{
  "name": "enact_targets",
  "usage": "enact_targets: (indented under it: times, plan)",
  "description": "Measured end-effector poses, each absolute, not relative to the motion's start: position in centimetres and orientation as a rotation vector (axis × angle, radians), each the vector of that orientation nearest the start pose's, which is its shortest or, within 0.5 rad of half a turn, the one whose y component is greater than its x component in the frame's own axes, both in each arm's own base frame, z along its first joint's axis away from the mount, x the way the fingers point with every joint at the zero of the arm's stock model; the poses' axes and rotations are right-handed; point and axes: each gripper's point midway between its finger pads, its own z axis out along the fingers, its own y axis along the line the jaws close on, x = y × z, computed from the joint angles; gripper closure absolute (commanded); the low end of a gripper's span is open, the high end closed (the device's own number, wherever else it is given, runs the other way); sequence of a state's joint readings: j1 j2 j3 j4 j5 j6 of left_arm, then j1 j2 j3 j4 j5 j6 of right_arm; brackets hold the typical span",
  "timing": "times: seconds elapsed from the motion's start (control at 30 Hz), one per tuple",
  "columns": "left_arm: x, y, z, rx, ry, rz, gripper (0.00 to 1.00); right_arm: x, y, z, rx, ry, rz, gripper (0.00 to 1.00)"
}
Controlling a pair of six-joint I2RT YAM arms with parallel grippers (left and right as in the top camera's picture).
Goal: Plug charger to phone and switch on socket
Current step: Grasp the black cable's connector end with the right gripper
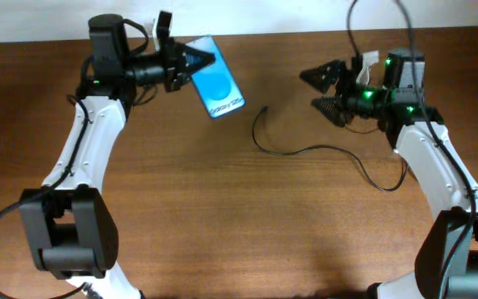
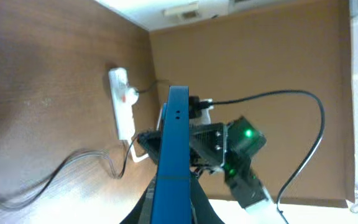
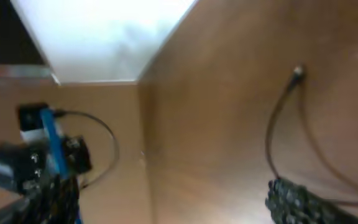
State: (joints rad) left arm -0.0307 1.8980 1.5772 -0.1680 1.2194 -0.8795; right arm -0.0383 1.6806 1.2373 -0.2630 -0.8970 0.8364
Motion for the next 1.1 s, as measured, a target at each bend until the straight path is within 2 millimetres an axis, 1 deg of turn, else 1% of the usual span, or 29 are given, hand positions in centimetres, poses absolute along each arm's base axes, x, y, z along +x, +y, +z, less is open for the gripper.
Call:
enact_targets:
  times: [0.03, 0.07, 0.1, 0.13, 0.17, 0.2, 0.23, 0.27, 0.3, 0.33, 0.37, 0.4, 0.43, 0.47, 0.5, 0.53, 0.6, 0.67, 0.73, 0.8, 0.83, 0.93, 1.0, 1.03, 1.1]
  plan:
    - [46.5, -16.9, 27.5, -0.076, 2.198, -1.791, 1.00, 43.2, 11.7, 20.1, 0.489, 2.365, 1.346, 0.02]
    - [46.2, -15.6, 26.8, -0.101, 2.218, -1.789, 1.00, 42.5, 11.7, 20.0, 0.444, 2.452, 1.212, 0.02]
    - [46.1, -14.5, 26.4, -0.107, 2.218, -1.772, 1.00, 41.9, 11.6, 20.6, 0.397, 2.553, 0.995, 0.02]
    - [46.3, -12.9, 26.2, -0.119, 2.205, -1.746, 1.00, 42.5, 11.8, 22.0, 0.317, 2.530, 0.895, 0.02]
    - [46.5, -12.2, 26.2, -0.121, 2.194, -1.737, 1.00, 41.9, 11.9, 22.3, 0.288, 2.577, 0.764, 0.02]
    - [46.5, -11.8, 26.2, -0.122, 2.189, -1.731, 1.00, 41.9, 12.2, 23.0, 0.241, 2.575, 0.662, 0.02]
    - [46.5, -11.5, 26.2, -0.121, 2.186, -1.726, 1.00, 42.0, 12.6, 23.5, 0.206, 2.564, 0.600, 0.02]
    - [46.5, -11.5, 26.1, -0.117, 2.186, -1.728, 1.00, 42.0, 13.2, 23.6, 0.162, 2.561, 0.534, 0.02]
    - [46.3, -11.6, 26.1, -0.107, 2.187, -1.730, 1.00, 41.7, 13.5, 23.3, 0.138, 2.588, 0.491, 0.02]
    - [46.0, -11.7, 25.9, -0.117, 2.199, -1.742, 1.00, 42.3, 13.7, 23.1, 0.122, 2.621, 0.455, 0.02]
    - [45.8, -11.7, 25.6, -0.129, 2.214, -1.749, 1.00, 43.3, 14.0, 22.4, 0.107, 2.656, 0.430, 0.02]
    - [45.6, -11.8, 25.6, -0.123, 2.216, -1.749, 1.00, 43.7, 14.3, 21.3, 0.100, 2.705, 0.405, 0.02]
    - [45.5, -11.9, 25.4, -0.114, 2.220, -1.745, 1.00, 46.0, 15.9, 18.4, 0.071, 2.748, 0.405, 0.00]
    - [45.5, -11.9, 25.4, -0.112, 2.221, -1.746, 1.00, 46.5, 16.6, 16.6, 0.067, 2.773, 0.417, 0.25]
    - [45.5, -11.9, 25.4, -0.108, 2.220, -1.744, 1.00, 47.5, 17.5, 15.1, 0.087, 2.775, 0.465, 0.48]
    - [45.4, -11.9, 25.4, -0.106, 2.220, -1.742, 1.00, 48.6, 18.6, 12.6, 0.132, 2.793, 0.530, 0.48]
    - [45.4, -11.9, 25.4, -0.108, 2.221, -1.743, 1.00, 49.4, 19.0, 10.8, 0.230, 2.804, 0.562, 0.48]
    - [45.5, -11.9, 25.3, -0.110, 2.223, -1.738, 1.00, 49.7, 19.3, 10.0, 0.342, 2.803, 0.567, 0.48]
    - [45.4, -11.8, 25.2, -0.119, 2.228, -1.738, 1.00, 49.6, 19.6, 9.3, 0.411, 2.815, 0.569, 0.50]
    - [45.5, -11.8, 25.2, -0.123, 2.231, -1.731, 1.00, 49.4, 19.7, 7.6, 0.471, 2.849, 0.558, 0.56]
    - [45.6, -11.8, 25.1, -0.127, 2.233, -1.724, 1.00, 49.4, 19.7, 7.0, 0.489, 2.858, 0.554, 0.60]
    - [45.7, -11.7, 25.0, -0.132, 2.236, -1.715, 1.00, 49.4, 19.7, 5.5, 0.558, 2.872, 0.551, 0.62]
    - [45.6, -11.7, 25.0, -0.132, 2.236, -1.715, 1.00, 49.6, 19.9, 3.7, 0.593, 2.891, 0.550, 0.63]
    - [45.7, -11.7, 25.0, -0.132, 2.236, -1.715, 1.00, 49.8, 20.1, 2.7, 0.601, 2.893, 0.555, 0.67]
    - [45.6, -11.7, 25.0, -0.132, 2.236, -1.715, 1.00, 49.7, 20.8, 1.5, 0.602, 2.907, 0.562, 0.67]
